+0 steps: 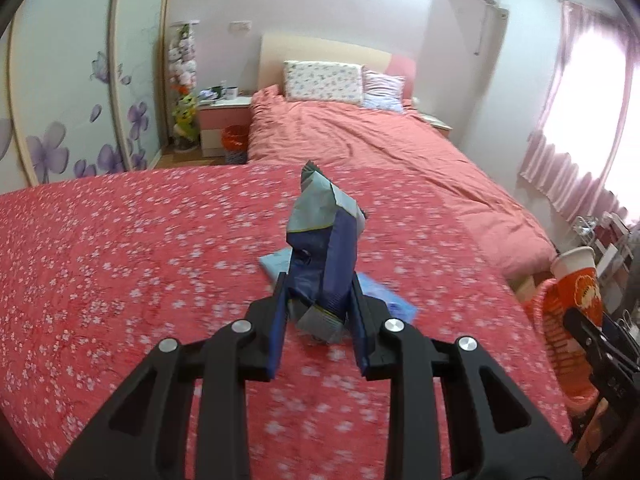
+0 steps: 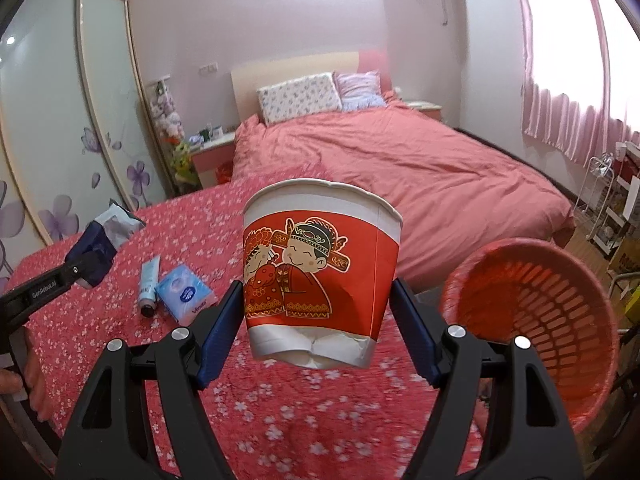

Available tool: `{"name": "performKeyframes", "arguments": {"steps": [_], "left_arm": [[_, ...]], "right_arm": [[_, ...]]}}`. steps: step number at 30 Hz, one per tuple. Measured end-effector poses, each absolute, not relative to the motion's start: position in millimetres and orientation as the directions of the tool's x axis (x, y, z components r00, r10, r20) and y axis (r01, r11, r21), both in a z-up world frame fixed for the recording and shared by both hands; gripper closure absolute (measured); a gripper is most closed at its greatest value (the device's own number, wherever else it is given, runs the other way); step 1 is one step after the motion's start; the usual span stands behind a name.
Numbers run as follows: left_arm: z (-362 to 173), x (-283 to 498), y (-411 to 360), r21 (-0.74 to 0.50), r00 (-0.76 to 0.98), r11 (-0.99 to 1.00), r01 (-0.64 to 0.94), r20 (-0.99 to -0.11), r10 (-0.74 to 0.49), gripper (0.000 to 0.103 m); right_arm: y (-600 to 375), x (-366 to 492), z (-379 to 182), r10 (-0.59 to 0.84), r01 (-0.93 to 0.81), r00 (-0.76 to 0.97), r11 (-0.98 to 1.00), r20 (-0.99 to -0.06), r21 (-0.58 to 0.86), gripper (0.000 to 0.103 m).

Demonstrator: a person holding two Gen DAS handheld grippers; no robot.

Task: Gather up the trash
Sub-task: 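Lift the packet and red cup off the bed with both grippers, then carry the packet and cup over the orange basket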

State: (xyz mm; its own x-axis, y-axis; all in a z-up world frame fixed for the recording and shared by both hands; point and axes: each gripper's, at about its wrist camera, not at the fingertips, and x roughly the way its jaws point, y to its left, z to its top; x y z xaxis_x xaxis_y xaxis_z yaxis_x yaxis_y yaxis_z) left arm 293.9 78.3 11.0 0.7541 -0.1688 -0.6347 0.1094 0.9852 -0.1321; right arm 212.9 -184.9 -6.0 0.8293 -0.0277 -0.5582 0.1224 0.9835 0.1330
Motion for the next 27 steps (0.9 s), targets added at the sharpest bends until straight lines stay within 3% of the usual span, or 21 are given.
{"name": "performKeyframes", "arguments": {"steps": [14, 27], "left_arm": [[34, 253, -15, -0.161, 0.735, 0.937, 0.310, -0.585, -0.343, 0.075], [32, 233, -112, -0.211, 0.654, 0.860, 0.464, -0.574, -0.493, 0.075]], "right_arm": [[-235, 166, 17, -0.177, 0.245, 0.877, 0.964, -0.447, 0.100, 0.030], [-286, 147, 11, -0.293, 0.378, 0.857, 0.917, -0.425, 0.131, 0.030]]}}
